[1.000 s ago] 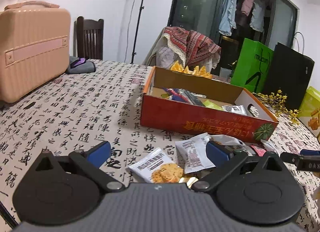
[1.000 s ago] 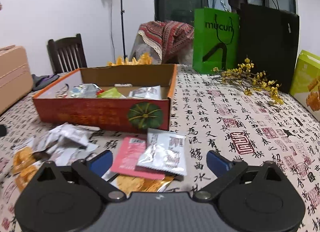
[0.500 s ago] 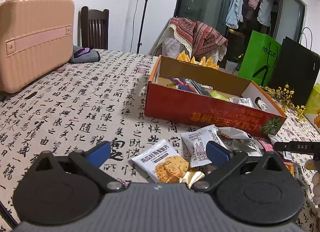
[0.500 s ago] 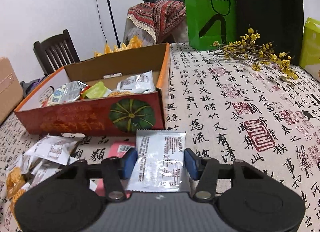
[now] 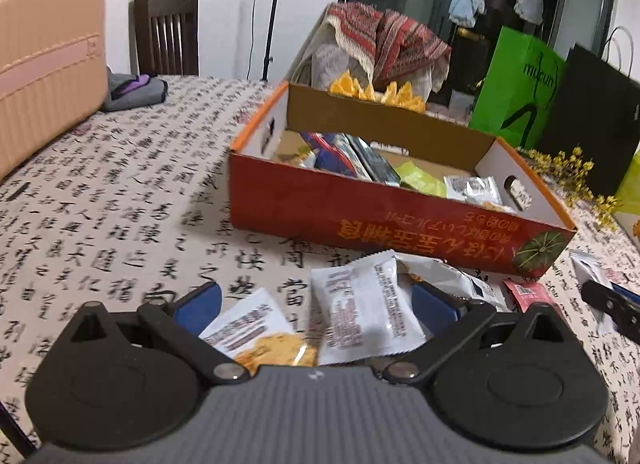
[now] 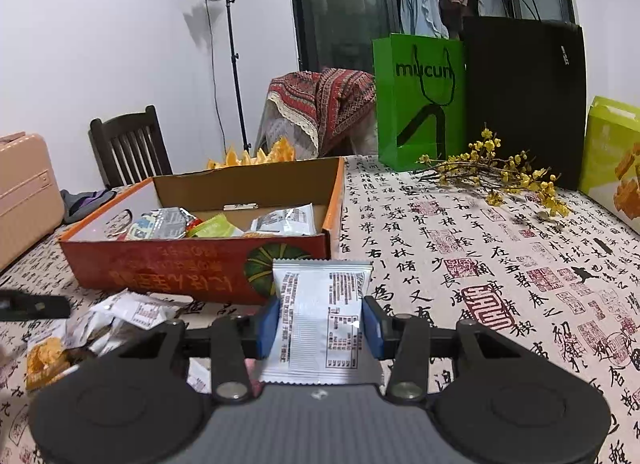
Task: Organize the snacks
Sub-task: 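Grasp a white sachet with the right gripper while the left grasps another white sachet, then lower both sachets into the cardboard box and open both grippers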
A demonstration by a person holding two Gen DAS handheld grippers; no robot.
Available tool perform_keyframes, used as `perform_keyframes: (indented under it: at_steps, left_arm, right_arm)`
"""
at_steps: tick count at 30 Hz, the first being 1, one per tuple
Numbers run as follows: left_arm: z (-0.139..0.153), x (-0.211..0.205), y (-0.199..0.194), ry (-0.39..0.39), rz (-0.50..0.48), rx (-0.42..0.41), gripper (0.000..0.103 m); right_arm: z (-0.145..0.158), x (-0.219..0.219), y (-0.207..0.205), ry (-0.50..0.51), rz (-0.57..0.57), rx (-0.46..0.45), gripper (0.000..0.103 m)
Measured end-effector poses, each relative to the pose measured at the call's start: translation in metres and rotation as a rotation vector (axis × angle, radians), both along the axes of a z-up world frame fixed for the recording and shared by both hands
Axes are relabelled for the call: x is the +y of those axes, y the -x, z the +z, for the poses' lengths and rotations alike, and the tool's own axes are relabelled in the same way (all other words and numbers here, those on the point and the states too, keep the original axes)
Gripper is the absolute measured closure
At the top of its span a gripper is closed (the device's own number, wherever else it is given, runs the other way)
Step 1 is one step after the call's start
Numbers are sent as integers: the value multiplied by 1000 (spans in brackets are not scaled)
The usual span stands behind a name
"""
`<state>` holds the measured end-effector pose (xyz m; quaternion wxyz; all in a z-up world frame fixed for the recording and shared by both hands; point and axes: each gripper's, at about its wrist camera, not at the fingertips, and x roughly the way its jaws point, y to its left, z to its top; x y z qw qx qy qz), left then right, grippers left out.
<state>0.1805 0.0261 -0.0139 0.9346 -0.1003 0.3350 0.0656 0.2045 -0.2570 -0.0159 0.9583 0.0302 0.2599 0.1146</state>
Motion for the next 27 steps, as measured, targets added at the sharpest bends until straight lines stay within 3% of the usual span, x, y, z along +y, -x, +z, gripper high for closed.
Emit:
perform_keyframes:
  at_steps: [7, 10, 16, 27]
  left_arm:
    - [-16, -17, -20, -10, -5, 57, 2]
    - [-18, -20, -21, -14, -6, 39, 13]
    - [-20, -17, -21, 36, -48, 39, 50]
    - [-13, -12, -9, 46, -60, -2, 52]
  right_arm:
    - [-4, 0, 7, 2, 7, -2, 60]
    - [-6, 2, 8, 7, 17, -2, 60]
    - [-9, 4, 9, 7, 25, 0, 60]
    - [-6, 5, 14, -2, 32, -8, 60]
